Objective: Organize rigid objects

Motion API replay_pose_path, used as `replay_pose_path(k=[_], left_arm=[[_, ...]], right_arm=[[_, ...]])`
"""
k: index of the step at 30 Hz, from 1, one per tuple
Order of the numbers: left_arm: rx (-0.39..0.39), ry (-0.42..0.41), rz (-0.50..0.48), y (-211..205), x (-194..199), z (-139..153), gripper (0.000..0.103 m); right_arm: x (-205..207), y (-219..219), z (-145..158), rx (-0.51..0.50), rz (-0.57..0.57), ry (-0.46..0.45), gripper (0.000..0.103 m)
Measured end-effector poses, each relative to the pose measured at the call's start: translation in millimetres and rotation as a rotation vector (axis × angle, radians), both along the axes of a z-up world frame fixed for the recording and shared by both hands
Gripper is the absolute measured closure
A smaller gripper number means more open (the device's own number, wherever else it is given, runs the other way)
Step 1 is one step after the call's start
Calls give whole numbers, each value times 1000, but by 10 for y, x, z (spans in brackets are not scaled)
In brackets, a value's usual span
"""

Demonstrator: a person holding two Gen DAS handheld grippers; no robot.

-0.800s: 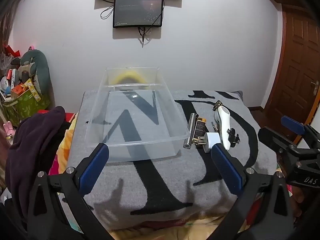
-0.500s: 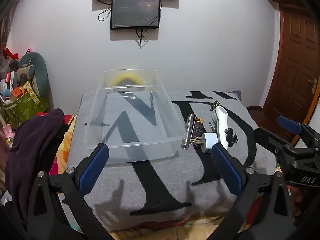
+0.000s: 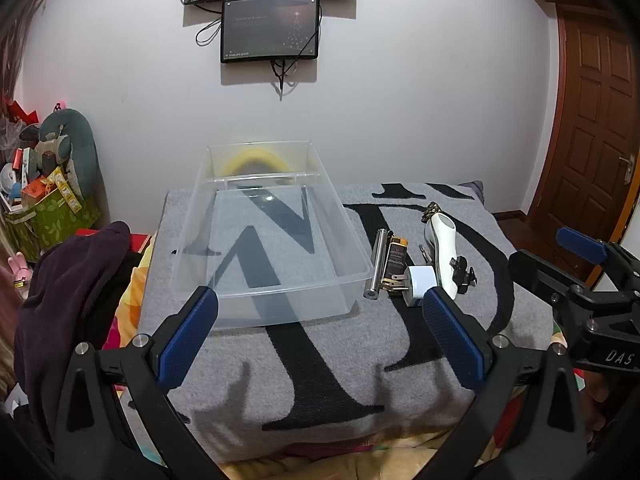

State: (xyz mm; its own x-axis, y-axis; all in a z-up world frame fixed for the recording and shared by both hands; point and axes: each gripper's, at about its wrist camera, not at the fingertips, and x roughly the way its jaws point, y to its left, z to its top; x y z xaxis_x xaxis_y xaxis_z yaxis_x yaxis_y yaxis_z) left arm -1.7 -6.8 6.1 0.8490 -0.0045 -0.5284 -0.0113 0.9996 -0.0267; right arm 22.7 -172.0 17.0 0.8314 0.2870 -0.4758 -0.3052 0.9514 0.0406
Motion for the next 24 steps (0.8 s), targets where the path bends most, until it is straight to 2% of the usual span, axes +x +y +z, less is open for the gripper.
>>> replay_pose_path(k=[24], left_arm=[[6, -5, 2, -2, -19, 10, 0]], right_arm=[[-8, 7, 51, 9, 4, 3, 0]])
